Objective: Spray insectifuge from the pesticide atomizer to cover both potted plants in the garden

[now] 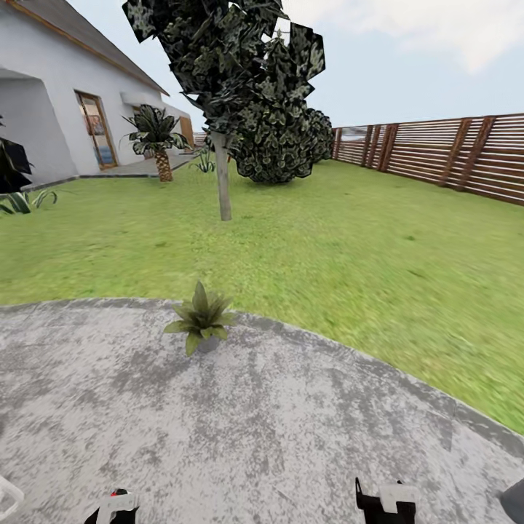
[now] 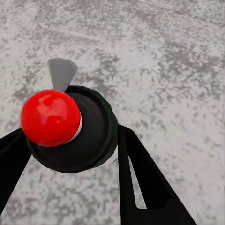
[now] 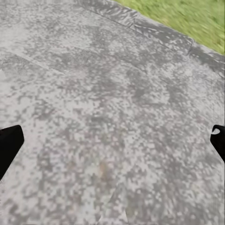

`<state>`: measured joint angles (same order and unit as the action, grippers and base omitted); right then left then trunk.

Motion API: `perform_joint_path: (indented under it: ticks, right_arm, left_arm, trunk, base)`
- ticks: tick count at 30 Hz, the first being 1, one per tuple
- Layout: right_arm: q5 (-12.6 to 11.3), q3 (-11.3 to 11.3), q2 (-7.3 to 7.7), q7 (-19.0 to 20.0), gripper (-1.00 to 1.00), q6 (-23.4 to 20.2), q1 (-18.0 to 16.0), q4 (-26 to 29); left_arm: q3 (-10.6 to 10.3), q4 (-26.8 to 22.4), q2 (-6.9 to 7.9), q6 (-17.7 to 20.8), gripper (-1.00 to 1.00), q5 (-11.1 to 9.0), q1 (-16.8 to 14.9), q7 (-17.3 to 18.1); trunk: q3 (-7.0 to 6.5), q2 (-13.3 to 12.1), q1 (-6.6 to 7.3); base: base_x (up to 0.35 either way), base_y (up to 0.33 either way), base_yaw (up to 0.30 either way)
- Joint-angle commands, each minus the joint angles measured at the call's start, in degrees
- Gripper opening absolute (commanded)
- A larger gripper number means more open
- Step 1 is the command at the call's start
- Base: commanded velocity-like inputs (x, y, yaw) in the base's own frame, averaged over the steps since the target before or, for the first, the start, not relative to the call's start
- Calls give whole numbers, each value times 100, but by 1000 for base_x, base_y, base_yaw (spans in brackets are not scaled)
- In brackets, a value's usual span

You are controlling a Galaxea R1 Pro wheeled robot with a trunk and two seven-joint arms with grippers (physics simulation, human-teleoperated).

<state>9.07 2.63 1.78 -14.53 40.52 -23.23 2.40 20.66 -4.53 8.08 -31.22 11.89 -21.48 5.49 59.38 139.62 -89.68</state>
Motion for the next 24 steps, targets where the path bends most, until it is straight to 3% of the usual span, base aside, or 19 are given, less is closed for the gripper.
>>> perform_joint_path:
  ticks: [1, 14, 24]
  right_arm:
    - [62, 27, -1, -36, 100, 9, 0, -3]
    - [61, 27, -1, -34, 100, 9, 1, -3]
    - [64, 27, -2, -35, 100, 9, 3, -3]
  left_arm:
    - [52, 9, 0, -16, -100, 33, -5, 32]
    - [52, 14, 0, -16, -100, 33, -5, 32]
    - [52, 14, 0, -16, -100, 32, -5, 32]
  trunk:
    - [5, 2, -2]
    - [5, 2, -2]
    - [5, 2, -2]
  base:
    - [312, -88, 276]
    - [317, -97, 277]
    - [333, -9, 276]
